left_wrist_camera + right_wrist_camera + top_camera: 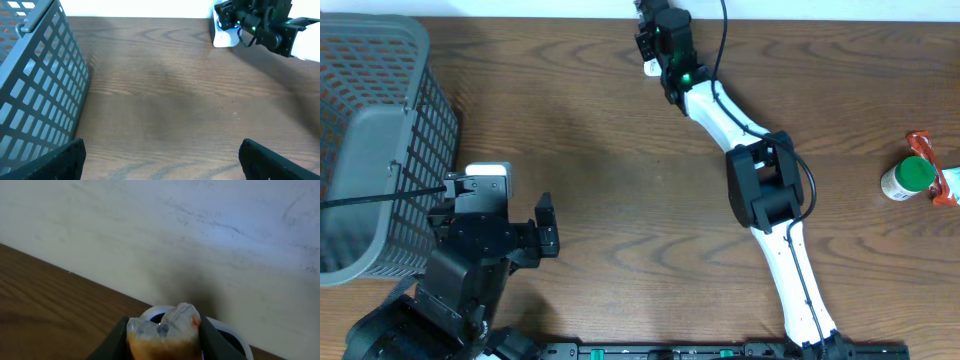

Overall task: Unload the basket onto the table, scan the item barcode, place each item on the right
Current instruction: 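Hold the Kleenex pack against the white scanner face with the right gripper, then carry the Kleenex pack right and drop it beside the Knorr jar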

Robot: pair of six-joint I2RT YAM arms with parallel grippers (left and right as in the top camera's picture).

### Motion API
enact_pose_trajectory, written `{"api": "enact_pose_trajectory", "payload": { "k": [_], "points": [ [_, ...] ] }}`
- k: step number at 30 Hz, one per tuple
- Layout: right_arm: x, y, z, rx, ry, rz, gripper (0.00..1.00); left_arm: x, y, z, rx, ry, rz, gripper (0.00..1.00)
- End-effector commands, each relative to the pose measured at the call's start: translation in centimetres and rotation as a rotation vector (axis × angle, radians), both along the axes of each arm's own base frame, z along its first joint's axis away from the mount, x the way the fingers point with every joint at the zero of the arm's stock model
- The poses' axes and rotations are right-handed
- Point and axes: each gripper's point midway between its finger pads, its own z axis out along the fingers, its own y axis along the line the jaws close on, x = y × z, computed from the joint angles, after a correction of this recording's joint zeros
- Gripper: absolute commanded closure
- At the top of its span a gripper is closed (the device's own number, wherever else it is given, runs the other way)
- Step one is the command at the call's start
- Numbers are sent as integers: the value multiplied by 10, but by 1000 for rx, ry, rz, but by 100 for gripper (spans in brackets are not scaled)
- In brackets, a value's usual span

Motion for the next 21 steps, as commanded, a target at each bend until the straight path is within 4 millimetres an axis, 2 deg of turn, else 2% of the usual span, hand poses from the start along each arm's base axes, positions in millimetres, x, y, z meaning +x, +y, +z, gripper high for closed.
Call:
{"api": "enact_pose_trajectory", "payload": {
  "k": [1, 7, 12, 17, 21],
  "points": [
    [6, -28, -14, 3, 62, -17, 99, 0, 3, 1, 3, -6, 15, 2],
    [10, -37, -14, 15, 63, -5, 99, 0, 3, 1, 3, -6, 15, 2],
    [7, -26, -3, 40, 51, 53, 99, 0, 3, 1, 3, -6, 15, 2],
    [-6, -27, 30, 62, 107, 54, 99, 0, 3, 1, 3, -6, 15, 2],
    [-37, -58, 67, 17, 246, -22, 99, 0, 3, 1, 3, -6, 15, 2]
  ]
}}
